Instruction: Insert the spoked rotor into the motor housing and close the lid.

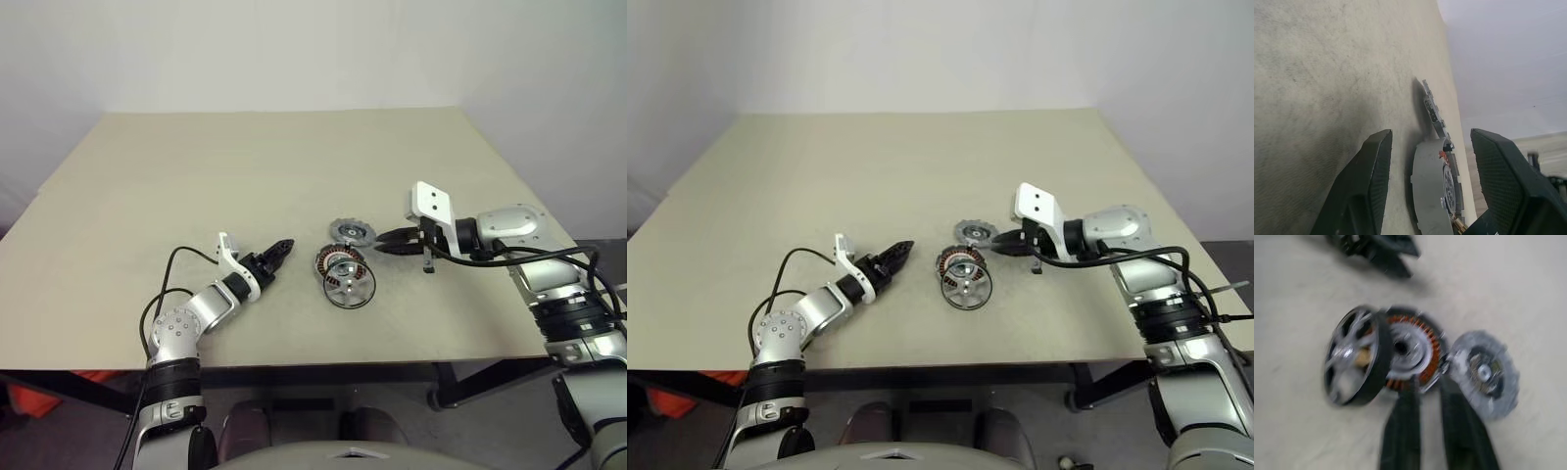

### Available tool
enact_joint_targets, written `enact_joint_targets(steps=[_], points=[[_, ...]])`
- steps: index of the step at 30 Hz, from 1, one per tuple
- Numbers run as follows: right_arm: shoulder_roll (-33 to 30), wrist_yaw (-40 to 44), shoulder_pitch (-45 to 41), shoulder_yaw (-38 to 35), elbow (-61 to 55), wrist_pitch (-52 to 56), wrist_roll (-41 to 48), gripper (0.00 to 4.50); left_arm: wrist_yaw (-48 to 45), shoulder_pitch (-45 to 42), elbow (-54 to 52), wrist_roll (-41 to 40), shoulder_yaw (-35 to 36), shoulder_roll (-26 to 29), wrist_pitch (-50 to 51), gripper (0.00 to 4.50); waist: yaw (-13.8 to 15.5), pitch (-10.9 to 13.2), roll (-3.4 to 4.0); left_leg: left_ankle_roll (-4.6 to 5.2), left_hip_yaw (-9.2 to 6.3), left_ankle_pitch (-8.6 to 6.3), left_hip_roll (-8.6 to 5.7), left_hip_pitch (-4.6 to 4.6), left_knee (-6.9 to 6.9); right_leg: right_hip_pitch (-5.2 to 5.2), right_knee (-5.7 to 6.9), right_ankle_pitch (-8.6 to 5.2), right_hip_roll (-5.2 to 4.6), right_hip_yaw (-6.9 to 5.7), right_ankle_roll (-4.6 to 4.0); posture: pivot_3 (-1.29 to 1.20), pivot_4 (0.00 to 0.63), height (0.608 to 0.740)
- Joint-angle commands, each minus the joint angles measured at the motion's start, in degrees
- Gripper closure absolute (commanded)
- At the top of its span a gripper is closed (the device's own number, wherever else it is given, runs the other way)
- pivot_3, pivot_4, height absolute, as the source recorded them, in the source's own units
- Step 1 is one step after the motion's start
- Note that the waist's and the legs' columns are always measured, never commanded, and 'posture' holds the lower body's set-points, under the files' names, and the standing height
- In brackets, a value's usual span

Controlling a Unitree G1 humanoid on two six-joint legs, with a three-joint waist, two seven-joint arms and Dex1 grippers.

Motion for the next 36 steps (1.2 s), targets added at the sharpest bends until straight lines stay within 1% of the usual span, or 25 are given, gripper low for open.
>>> enact_joint_targets(steps=[1, 8, 23, 36], points=[[-0.8, 1.5, -0.2, -1.0, -4.2, 0.2, 2.0, 3.49, -1.0, -0.2, -0.8, 0.1, -0.5, -0.2, -0.4, 1.77, -0.1, 0.0, 0.00, 0.00, 0.00, 0.01, 0.00, 0.01, 0.00, 0.00, 0.03, 0.00, 0.00, 0.00, 0.00, 0.00, 0.000, 0.740], [-0.4, 3.5, 0.7, 0.3, -5.9, 1.5, 2.6, 3.49, -1.1, -0.2, -0.6, 0.4, -0.4, 0.0, -0.8, 1.77, 0.2, 0.0, 0.00, -0.01, -0.01, 0.02, -0.03, 0.02, 0.03, 0.02, 0.06, 0.00, -0.03, 0.00, 0.01, 0.00, 0.000, 0.740], [3.6, 1.9, -0.1, 2.9, -2.6, 0.7, 0.4, 3.49, -0.8, 0.7, -1.7, 0.5, -0.2, 0.2, -1.1, 1.77, 0.1, 0.0, 0.01, -0.02, -0.01, 0.01, -0.01, 0.01, 0.03, 0.01, 0.06, 0.00, -0.02, 0.00, 0.01, 0.00, 0.000, 0.740], [4.0, 1.1, -0.5, 3.7, 0.5, -1.9, -1.9, 3.49, -0.3, 1.5, -2.7, 0.0, -0.3, -0.1, -0.8, 1.77, 0.1, 0.0, 0.00, -0.03, -0.01, 0.00, -0.01, 0.01, 0.03, 0.01, 0.06, 0.00, -0.02, -0.01, 0.01, 0.00, 0.000, 0.740]])
